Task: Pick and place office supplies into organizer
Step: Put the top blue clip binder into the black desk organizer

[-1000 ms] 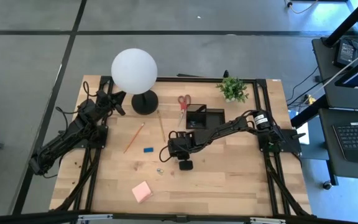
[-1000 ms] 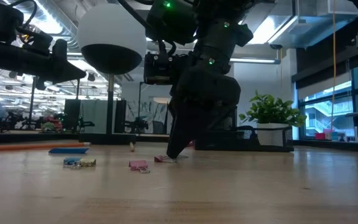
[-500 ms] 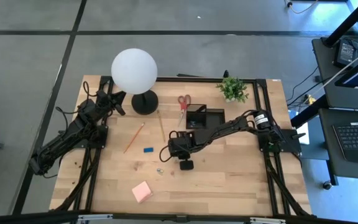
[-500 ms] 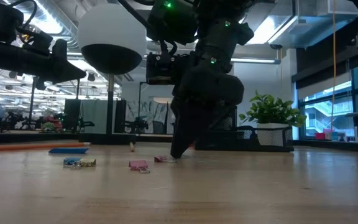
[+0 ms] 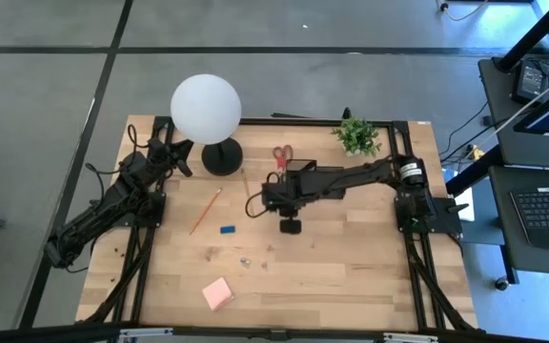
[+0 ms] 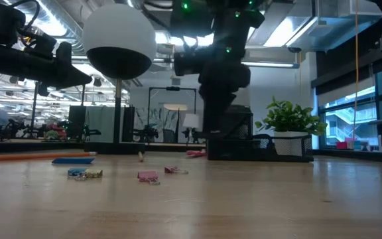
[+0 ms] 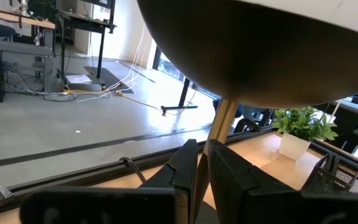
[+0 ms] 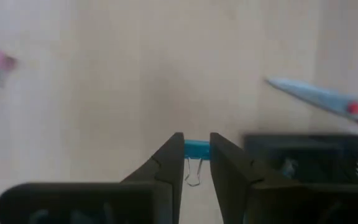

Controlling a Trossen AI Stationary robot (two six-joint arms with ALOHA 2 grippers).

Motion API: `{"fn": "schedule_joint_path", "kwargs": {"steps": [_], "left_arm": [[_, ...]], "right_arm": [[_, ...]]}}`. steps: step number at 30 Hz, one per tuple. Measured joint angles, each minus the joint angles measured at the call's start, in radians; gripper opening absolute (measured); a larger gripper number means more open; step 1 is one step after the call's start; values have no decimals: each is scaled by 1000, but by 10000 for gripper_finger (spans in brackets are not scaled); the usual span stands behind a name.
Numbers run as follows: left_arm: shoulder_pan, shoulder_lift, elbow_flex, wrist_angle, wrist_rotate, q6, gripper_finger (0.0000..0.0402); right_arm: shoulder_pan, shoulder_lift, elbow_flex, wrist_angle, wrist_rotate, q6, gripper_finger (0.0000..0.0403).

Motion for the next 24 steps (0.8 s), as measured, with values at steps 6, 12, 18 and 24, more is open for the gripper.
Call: {"fn": "schedule_joint_path", "kwargs": {"steps": [6,12,18,24], "left_arm": [[0,2,0,0,0,0,33],[0,2,0,0,0,0,33],[0,2,0,0,0,0,33],[0,2,0,0,0,0,33]], "right_arm": [[-55,-11,0,-88,35,-6,71],[-91,-11,0,-96,34,-6,71],[-134,-11,0,-95,35,-24,71],[-161,-11,-9,-73,34,-24,71]]}}
